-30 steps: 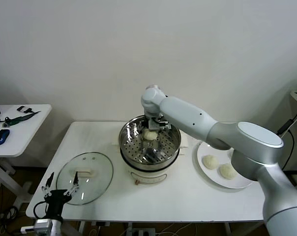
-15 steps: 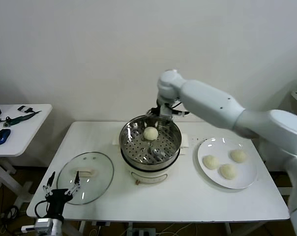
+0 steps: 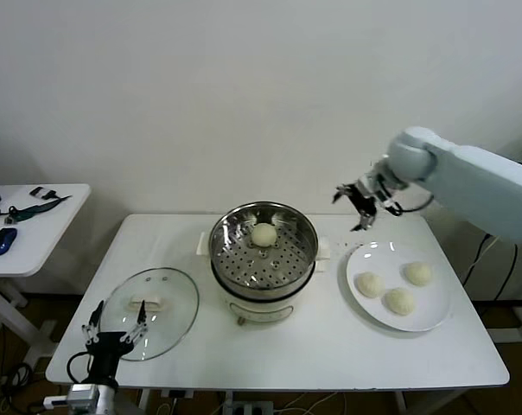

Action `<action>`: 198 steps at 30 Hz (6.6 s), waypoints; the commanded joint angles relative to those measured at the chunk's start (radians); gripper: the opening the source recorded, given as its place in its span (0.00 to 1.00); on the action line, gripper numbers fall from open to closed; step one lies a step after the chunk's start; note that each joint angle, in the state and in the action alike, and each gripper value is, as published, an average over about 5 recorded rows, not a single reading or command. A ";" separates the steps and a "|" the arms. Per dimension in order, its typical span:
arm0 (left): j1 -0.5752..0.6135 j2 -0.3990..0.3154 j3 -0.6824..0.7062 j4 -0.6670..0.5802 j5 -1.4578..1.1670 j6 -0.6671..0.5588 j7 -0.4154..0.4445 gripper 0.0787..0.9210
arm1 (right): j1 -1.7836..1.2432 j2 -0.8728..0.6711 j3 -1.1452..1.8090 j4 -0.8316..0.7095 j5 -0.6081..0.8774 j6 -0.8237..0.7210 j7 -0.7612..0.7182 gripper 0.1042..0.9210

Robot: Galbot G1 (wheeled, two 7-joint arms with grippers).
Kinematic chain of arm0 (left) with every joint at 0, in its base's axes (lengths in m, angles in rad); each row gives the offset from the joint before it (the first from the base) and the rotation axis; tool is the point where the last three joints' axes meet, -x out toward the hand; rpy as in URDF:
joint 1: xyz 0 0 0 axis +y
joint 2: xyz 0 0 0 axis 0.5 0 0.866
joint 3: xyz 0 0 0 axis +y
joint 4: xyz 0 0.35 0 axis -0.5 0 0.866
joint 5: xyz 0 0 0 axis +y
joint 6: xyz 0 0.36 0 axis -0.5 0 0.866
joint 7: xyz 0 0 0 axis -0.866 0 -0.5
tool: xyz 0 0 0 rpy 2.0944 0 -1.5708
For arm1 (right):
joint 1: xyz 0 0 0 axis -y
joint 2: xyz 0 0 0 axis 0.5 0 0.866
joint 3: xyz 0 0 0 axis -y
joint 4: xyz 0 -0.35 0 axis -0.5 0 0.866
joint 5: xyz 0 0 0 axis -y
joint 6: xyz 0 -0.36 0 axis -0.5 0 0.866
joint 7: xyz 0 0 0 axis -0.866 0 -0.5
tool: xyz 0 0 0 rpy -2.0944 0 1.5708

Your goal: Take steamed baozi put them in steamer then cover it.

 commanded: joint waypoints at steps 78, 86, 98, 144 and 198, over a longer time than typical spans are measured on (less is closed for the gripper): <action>0.012 -0.026 0.012 -0.031 0.024 0.005 -0.003 0.88 | 0.320 0.280 -0.224 -0.208 0.491 -0.170 -0.018 0.71; 0.012 -0.022 0.032 -0.032 0.032 0.010 -0.002 0.88 | 0.275 0.479 -0.225 -0.229 0.574 -0.228 0.046 0.71; 0.008 -0.014 0.048 -0.025 0.043 0.007 -0.002 0.88 | 0.159 0.702 -0.254 -0.312 0.559 -0.254 0.097 0.71; 0.018 -0.001 0.035 -0.023 0.041 -0.001 -0.003 0.88 | 0.316 0.436 -0.339 -0.094 0.536 -0.242 0.021 0.88; 0.028 -0.005 0.027 -0.022 0.086 0.010 -0.006 0.88 | -0.417 0.014 0.162 -0.227 -0.229 -0.068 -0.022 0.88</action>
